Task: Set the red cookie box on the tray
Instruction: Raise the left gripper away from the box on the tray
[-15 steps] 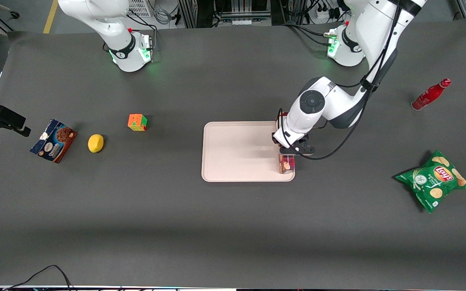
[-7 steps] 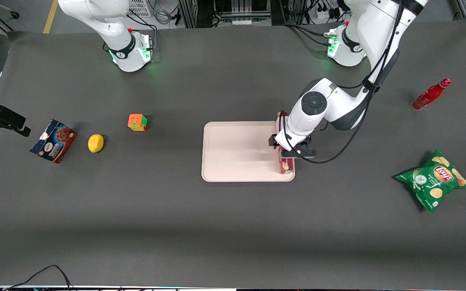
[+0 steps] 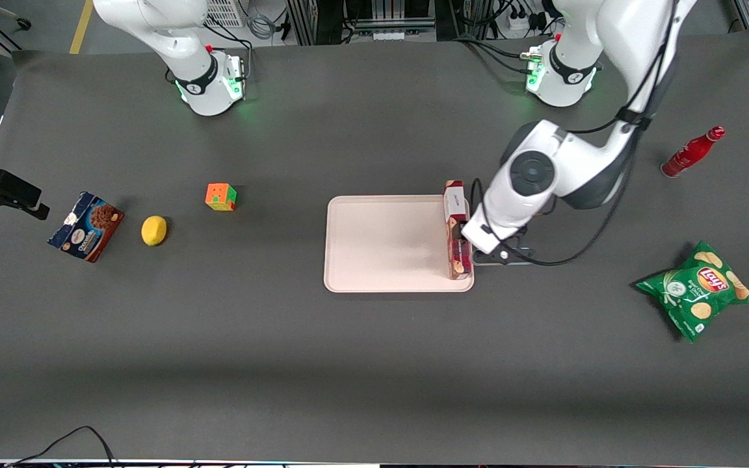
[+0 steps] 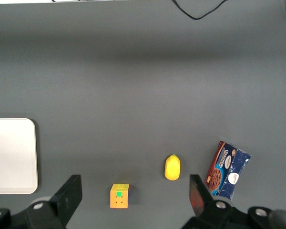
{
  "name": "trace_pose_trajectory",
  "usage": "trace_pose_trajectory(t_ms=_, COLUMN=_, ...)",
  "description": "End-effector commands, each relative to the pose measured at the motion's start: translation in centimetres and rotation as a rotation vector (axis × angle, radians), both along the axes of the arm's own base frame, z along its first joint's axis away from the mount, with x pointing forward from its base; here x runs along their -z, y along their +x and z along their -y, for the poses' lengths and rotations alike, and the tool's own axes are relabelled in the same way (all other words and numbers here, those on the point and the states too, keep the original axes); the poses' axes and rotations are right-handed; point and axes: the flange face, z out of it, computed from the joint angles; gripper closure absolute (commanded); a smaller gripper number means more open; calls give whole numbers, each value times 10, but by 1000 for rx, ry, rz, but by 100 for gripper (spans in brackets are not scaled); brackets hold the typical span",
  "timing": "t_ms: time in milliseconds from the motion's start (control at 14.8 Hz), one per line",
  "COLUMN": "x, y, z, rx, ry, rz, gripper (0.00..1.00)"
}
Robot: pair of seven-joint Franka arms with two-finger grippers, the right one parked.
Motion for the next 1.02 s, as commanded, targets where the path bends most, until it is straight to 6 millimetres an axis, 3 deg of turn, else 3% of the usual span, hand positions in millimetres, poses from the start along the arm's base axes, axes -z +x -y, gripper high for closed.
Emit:
trace_pose_trajectory(t_ms=0, x=-53, y=28, z=-64, rx=81, ry=-4, rz=-34, gripper=0)
trace_pose_trajectory(t_ms=203, x=-102, y=34, z=-124, rx=135, ry=32, rz=-16, gripper=0)
trace_pose_trajectory(t_ms=542, x=-206, y=34, z=-215, rx=28, ry=47, rz=-25, gripper=0)
trace_pose_trajectory(t_ms=746, x=-252, y=28, z=-242, rx=116, ry=48, rz=15, gripper=0)
trace_pose_trajectory(t_ms=949, x=-275, y=14, z=-255, rx=99, ry=52, rz=-5, gripper=0)
